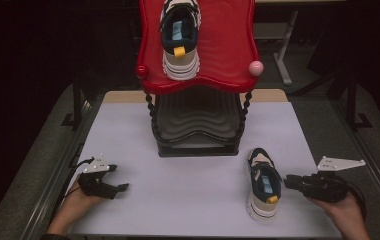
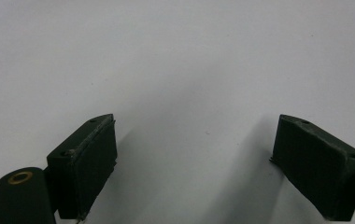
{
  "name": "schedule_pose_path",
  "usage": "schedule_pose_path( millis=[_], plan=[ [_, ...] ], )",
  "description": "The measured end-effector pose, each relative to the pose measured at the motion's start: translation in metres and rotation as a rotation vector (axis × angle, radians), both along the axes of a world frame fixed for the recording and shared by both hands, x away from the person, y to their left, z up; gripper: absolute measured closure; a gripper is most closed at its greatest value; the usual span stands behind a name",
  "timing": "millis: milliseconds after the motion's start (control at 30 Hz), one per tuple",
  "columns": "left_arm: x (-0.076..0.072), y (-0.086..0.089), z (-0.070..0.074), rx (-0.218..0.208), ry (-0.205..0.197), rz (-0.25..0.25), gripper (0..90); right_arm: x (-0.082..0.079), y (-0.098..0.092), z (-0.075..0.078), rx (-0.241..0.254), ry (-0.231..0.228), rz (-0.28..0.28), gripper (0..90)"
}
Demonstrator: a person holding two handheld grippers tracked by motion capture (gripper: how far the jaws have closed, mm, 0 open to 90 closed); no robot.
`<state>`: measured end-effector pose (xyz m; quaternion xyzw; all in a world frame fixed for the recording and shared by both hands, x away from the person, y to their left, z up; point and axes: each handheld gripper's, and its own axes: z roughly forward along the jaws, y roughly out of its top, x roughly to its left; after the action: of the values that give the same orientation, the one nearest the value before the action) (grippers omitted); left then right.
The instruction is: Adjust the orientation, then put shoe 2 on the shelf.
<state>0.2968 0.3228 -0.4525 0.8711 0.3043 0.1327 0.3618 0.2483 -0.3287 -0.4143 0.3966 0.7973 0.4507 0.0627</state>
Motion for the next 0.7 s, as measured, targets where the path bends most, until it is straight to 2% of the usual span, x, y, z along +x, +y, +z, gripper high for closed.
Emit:
schedule_pose_path(
  millis=[133, 200, 300, 500, 600, 700],
  plan=[
    [0.000, 0.000, 0.000, 0.000, 0.001, 0.000, 13.1, 0.001, -0.006, 0.011, 0.057, -0.039, -0.024, 69.1],
    [0.000, 0.000, 0.000, -0.001, 0.001, 0.000, 13.1, 0.003, -0.005, 0.016, 0.089, -0.049, -0.013, 65.2],
    [0.000, 0.000, 0.000, -0.001, 0.001, 0.000, 13.1, 0.009, 0.005, 0.020, 0.112, -0.057, 0.023, 60.2],
    [0.000, 0.000, 0.000, 0.001, 0.004, -0.001, 13.1, 0.026, 0.034, 0.025, 0.106, -0.061, 0.095, 55.3],
    [0.000, 0.000, 0.000, 0.001, 0.004, -0.001, 13.1, 0.031, 0.042, 0.024, 0.083, -0.062, 0.108, 54.4],
    [0.000, 0.000, 0.000, 0.002, 0.003, -0.001, 13.1, 0.038, 0.048, 0.017, 0.065, -0.038, 0.114, 55.3]
  ],
)
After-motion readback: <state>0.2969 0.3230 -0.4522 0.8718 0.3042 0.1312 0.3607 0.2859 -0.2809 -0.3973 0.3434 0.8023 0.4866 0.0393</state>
